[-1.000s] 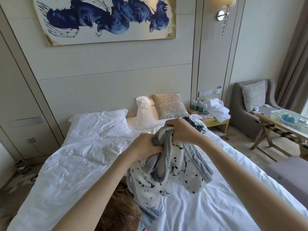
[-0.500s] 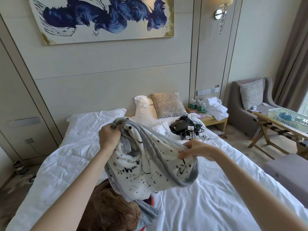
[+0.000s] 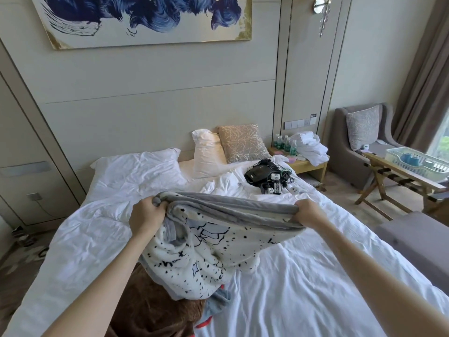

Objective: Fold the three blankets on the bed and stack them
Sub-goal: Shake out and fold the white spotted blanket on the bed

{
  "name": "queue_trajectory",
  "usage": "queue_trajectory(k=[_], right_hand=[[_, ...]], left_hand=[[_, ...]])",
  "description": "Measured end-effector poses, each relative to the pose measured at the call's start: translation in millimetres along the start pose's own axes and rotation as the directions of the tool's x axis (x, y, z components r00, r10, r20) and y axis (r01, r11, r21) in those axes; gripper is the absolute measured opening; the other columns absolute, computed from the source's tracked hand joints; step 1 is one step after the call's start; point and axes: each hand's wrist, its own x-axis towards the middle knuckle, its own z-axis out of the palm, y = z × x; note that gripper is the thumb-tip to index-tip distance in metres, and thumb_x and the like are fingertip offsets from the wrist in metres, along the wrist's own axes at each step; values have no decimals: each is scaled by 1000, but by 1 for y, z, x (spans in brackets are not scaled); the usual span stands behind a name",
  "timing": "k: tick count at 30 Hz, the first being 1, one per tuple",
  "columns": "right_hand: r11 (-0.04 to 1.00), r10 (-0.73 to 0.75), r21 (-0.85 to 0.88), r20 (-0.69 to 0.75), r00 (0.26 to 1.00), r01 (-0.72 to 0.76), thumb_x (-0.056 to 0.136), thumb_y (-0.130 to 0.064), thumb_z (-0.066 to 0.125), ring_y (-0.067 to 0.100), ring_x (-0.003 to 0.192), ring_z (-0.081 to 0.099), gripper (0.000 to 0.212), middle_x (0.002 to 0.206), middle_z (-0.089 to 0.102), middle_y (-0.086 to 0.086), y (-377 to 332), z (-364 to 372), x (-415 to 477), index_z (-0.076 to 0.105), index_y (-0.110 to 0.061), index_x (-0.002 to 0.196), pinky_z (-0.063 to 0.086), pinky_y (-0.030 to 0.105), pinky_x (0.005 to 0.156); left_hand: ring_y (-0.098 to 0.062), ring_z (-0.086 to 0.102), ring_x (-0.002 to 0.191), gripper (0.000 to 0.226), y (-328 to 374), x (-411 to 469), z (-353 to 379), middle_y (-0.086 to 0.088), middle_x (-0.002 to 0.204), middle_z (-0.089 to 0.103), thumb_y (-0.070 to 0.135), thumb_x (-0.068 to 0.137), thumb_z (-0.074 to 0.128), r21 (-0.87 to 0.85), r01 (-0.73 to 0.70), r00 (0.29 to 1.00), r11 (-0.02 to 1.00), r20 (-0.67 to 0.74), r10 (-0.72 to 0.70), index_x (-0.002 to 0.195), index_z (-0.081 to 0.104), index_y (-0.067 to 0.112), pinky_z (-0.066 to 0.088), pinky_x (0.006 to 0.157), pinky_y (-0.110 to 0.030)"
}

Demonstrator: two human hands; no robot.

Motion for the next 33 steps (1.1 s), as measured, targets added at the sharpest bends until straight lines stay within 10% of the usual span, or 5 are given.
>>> queue_trajectory(k=[8, 16, 20, 23, 33], right_hand=[[776, -59, 538, 580, 813, -327, 83, 22, 33, 20, 95, 61, 45, 106, 64, 14, 14, 28, -44, 67, -2, 100, 56, 24, 75], [975, 222, 25, -183, 958, -221, 83, 2, 43, 29, 63, 62, 13, 83, 60, 12, 19, 97, -103, 47, -7, 91, 54, 40, 57], [343, 326, 812, 368, 871, -471, 96, -3, 26, 37, 65, 72, 34, 90, 69, 29, -3, 90, -94, 55, 1, 114, 58, 36, 48], [-62, 161, 944, 329, 931, -323, 100, -5, 35, 29, 71, 74, 27, 91, 72, 22, -40, 55, -66, 58, -7, 113, 59, 31, 56], [107, 107, 919, -391, 914, 380, 95, 7, 35, 26, 92, 64, 37, 113, 60, 16, -167, -193, 1, 62, -18, 90, 60, 24, 63]], left_hand=[[-33, 59, 67, 22, -77, 5, 31, -9, 69, 62, 28, 92, 56, 164, 29, 992, 986, 115, -48, 79, 62, 12, 48, 57, -35], [-27, 60, 64, 18, -135, -31, 65, -7, 74, 66, 28, 90, 58, 327, -286, 928, 901, 330, 174, 98, 63, 13, 48, 53, -32], [-27, 53, 67, 15, -121, -31, 67, -4, 70, 57, 25, 91, 56, 199, -123, 937, 972, 347, 48, 83, 58, 12, 40, 56, -31], [-32, 56, 72, 24, -84, 3, 61, -10, 72, 58, 20, 92, 53, -9, 9, 949, 1000, 315, -6, 69, 50, 13, 40, 59, -34], [-36, 62, 83, 23, 118, 161, -83, -21, 95, 69, 17, 94, 48, -278, -229, 973, 933, -83, 214, 94, 67, 4, 48, 66, -38]])
